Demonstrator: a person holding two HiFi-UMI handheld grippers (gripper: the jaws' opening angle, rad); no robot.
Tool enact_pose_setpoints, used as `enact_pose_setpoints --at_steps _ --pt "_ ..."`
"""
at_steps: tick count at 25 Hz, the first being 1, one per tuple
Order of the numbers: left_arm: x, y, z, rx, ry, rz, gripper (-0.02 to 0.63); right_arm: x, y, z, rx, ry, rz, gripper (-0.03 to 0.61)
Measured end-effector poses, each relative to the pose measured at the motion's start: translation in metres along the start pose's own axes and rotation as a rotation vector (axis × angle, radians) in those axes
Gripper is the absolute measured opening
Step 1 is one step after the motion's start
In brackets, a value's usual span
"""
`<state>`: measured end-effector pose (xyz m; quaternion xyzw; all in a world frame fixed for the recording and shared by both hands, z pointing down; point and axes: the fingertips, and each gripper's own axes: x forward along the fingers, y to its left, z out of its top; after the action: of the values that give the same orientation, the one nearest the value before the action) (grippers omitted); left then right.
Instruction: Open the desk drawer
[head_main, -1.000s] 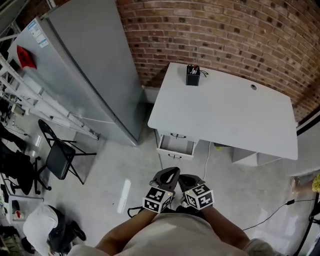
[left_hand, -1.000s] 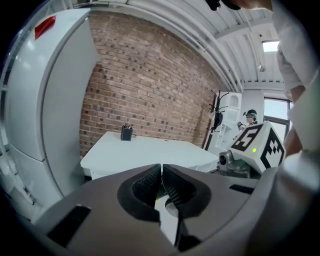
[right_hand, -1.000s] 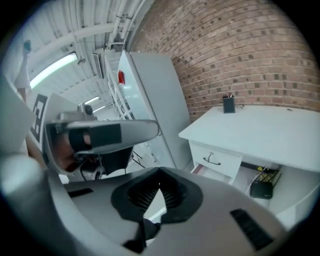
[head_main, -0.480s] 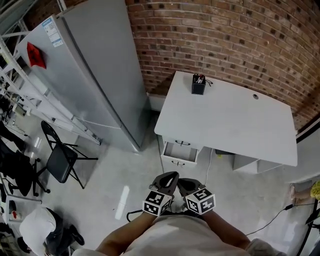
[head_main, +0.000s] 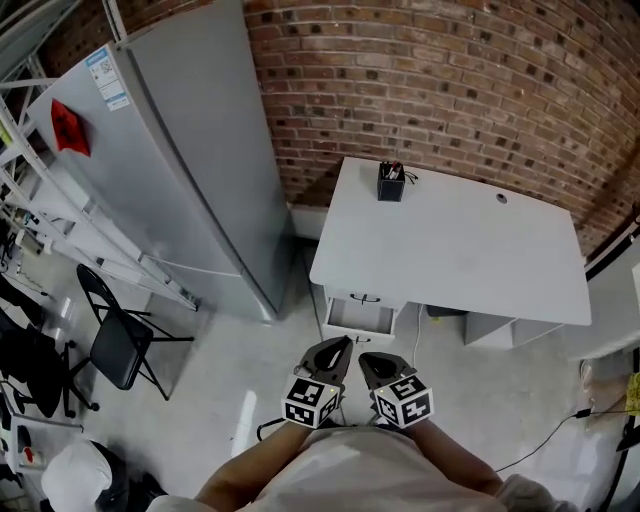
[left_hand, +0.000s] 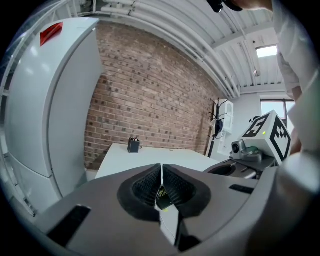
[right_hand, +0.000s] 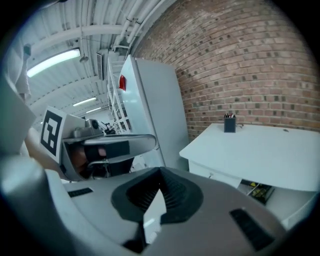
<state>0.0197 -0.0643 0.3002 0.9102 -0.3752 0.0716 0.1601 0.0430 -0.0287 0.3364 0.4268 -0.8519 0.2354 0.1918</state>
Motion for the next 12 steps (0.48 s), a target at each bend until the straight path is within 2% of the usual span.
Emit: enact_pose_setpoints --at_steps 8,12 --pt "-0.002 0.010 -0.002 -0.037 -0.001 0.033 0.018 -0.025 -0.033 -0.008 0.027 -0.005 -0.145 0.015" --pt "-0.008 0.016 -0.010 -0.048 0.014 0.057 0.018 -0.034 -0.037 -0.007 0.023 -0.019 -0.163 0.015"
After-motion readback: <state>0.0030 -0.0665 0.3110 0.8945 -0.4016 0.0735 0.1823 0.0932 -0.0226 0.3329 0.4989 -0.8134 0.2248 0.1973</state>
